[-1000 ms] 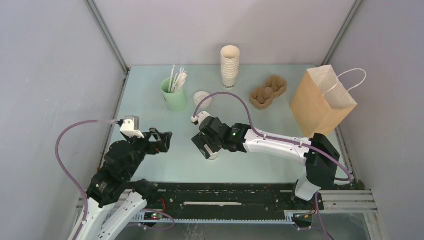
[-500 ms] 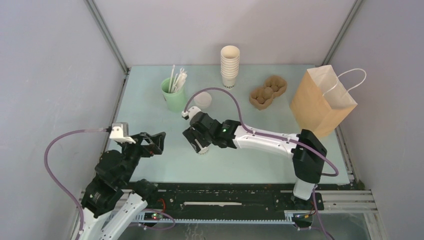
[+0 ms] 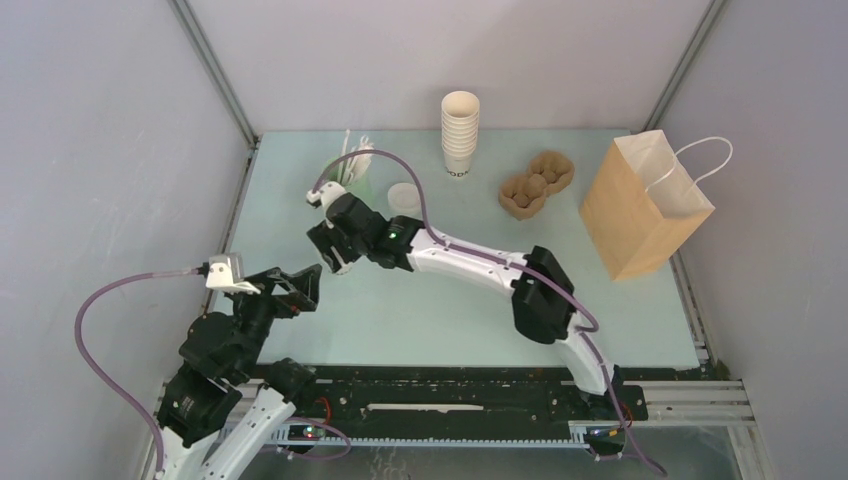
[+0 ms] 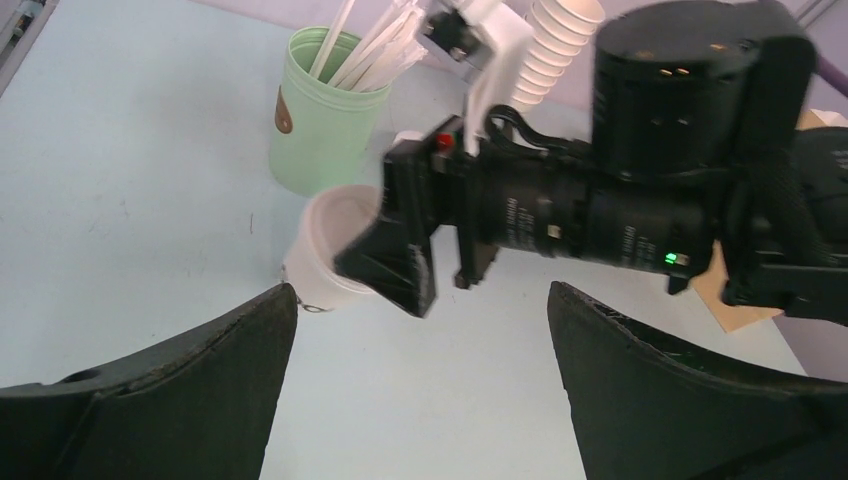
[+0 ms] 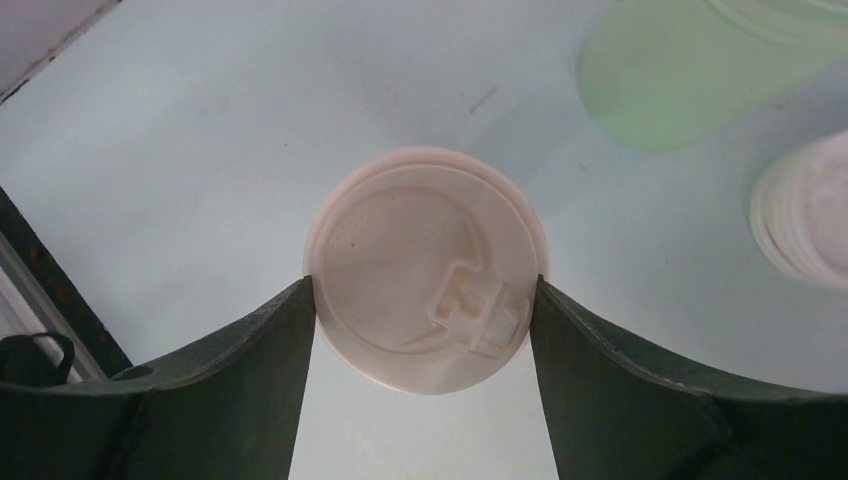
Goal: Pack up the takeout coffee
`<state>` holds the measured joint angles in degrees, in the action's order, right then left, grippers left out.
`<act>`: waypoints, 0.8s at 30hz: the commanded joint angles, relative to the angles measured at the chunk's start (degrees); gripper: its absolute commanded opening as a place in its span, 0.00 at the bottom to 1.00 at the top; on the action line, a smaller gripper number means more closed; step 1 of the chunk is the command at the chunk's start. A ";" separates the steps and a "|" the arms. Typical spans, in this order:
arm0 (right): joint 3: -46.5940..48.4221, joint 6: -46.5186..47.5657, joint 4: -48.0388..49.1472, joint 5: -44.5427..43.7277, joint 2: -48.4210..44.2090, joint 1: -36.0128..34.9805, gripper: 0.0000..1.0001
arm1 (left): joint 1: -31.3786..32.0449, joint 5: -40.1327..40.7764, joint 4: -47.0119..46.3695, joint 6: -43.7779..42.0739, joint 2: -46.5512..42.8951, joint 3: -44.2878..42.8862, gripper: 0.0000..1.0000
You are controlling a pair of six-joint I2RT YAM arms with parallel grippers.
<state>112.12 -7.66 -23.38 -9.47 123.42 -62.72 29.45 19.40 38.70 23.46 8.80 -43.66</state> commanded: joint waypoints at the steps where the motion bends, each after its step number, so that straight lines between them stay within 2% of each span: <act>1: 10.70 2.47 -5.01 0.60 6.54 0.07 0.79 | -0.27 1.10 -1.14 -0.44 -0.16 0.11 1.00; 5: 17.33 3.27 -8.50 0.88 11.08 -0.11 0.79 | -0.27 0.78 -1.21 -0.52 -0.22 0.09 1.00; 10: 21.14 3.79 -10.18 1.14 13.36 -0.39 0.82 | -0.40 0.57 -1.37 -0.63 -0.43 0.16 1.00; 14: 22.71 4.07 -10.90 0.89 14.03 -0.47 0.93 | -0.45 0.26 -1.48 -0.61 -0.32 0.23 1.00; 16: 24.03 4.27 -11.73 0.78 14.05 -0.47 0.99 | -0.49 0.19 -1.54 -0.70 -0.27 0.24 1.00; 20: 27.25 3.91 -14.48 1.39 12.66 -0.52 1.00 | -0.62 0.12 -1.52 -0.70 -0.42 0.27 1.00; 24: 27.21 2.58 -18.00 1.27 6.91 -0.48 1.00 | -0.69 0.19 -1.62 -0.70 -0.89 0.35 1.00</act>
<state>137.32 -4.36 -37.21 -8.43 137.10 -63.00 29.21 19.31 38.70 23.44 8.73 -43.62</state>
